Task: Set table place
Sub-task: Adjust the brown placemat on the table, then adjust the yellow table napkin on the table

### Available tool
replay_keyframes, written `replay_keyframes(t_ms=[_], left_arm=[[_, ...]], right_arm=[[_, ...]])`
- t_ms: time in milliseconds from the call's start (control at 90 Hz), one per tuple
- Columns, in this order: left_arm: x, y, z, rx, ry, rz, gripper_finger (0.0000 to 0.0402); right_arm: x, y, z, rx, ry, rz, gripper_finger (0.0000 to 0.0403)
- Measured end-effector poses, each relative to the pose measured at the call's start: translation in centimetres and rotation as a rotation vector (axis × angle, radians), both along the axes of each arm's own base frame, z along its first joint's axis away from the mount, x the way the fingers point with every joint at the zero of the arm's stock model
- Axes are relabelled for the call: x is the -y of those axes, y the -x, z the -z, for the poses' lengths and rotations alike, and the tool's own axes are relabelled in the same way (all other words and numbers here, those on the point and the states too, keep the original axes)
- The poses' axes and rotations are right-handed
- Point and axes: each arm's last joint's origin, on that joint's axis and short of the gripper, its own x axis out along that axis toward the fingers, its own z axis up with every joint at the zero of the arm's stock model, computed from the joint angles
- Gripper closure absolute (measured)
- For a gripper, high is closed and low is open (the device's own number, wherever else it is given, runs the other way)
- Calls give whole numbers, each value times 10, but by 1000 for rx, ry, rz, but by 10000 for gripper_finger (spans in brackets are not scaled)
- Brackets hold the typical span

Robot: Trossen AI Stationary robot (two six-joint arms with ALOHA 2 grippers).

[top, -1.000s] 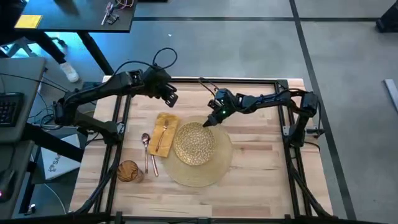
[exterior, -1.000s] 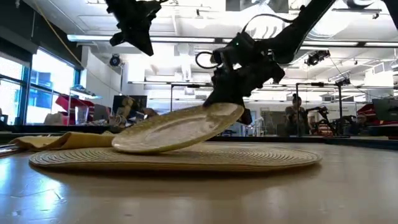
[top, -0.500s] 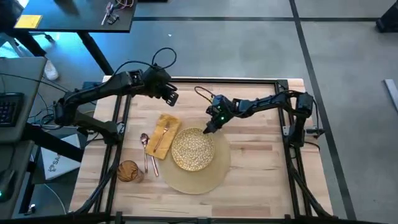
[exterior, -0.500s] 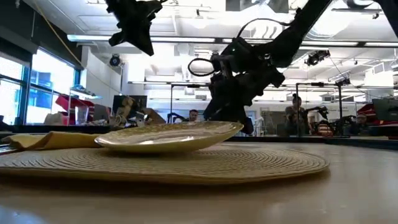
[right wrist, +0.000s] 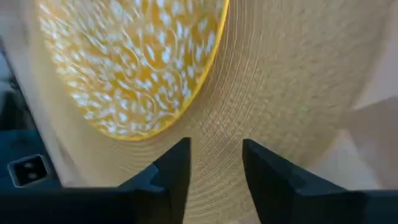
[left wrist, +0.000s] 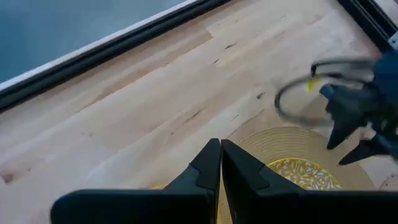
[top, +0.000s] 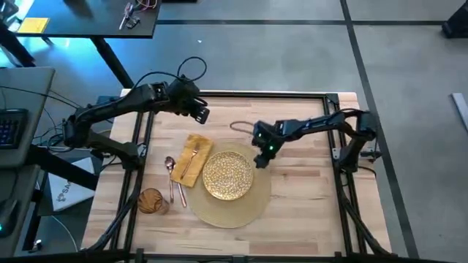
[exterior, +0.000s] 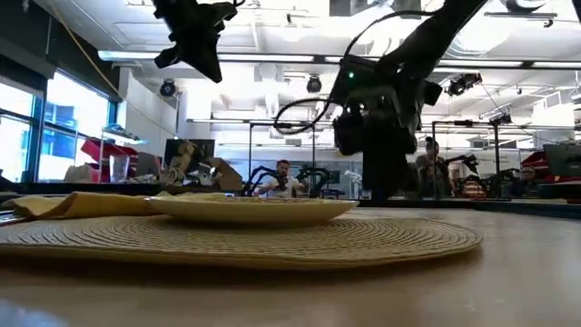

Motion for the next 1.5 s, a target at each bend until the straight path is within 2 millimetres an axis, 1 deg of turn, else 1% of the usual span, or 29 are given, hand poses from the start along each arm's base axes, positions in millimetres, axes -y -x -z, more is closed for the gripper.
replay_keyframes(t_ms=[56, 144, 189, 244, 333, 400, 467, 544, 611, 678, 811, 911, 967, 1056, 1111, 1200, 1267, 1367, 1433, 1500], left_arm=[[0, 1, 1, -24, -2, -9, 402], [0, 3, 7, -90, 8, -20, 402], [0, 3, 11, -127, 22, -20, 402], [0, 2, 16, -173, 41, -20, 402], [-1, -3, 25, -219, 77, -8, 402], [-1, -11, 34, -251, 111, 12, 402], [-1, -19, 43, -276, 127, 30, 402], [5, -29, 54, -313, 147, 70, 402], [13, -39, 63, -344, 172, 144, 402], [26, -48, 71, -364, 211, 242, 402], [64, -64, 83, -384, 294, 416, 397], [96, -74, 97, -432, 346, 469, 375], [111, -79, 107, -462, 403, 450, 354], [130, -86, 126, -515, 501, 356, 310], [138, -91, 138, -534, 550, 284, 280], [147, -103, 155, -505, 595, 196, 233], [151, -108, 164, -496, 617, 128, 208], [152, -111, 174, -500, 605, 15, 191], [153, -110, 176, -514, 588, -38, 190], [154, -109, 176, -501, 531, -78, 194]], right_arm=[[3, 0, 3, -13, 19, 16, 318], [13, 5, 7, -84, 125, 96, 357], [21, 7, 8, -116, 166, 159, 376], [34, 12, 6, -142, 159, 232, 393], [56, 21, 3, -172, 159, 337, 396], [70, 30, 1, -196, 158, 388, 393], [79, 38, -3, -210, 149, 405, 394], [85, 47, -11, -208, 157, 387, 396], [86, 55, -23, -189, 153, 363, 397], [86, 61, -33, -160, 145, 327, 397], [84, 68, -52, -82, 199, 250, 390], [83, 69, -58, -38, 239, 196, 381], [83, 69, -58, -26, 252, 172, 376], [83, 68, -56, -20, 267, 129, 367], [83, 68, -56, -16, 276, 105, 363], [83, 68, -56, -10, 281, 87, 358], [82, 69, -56, -19, 275, 85, 357], [81, 70, -55, -33, 267, 82, 357], [80, 71, -55, -48, 256, 92, 357], [78, 70, -55, -56, 242, 102, 357]])
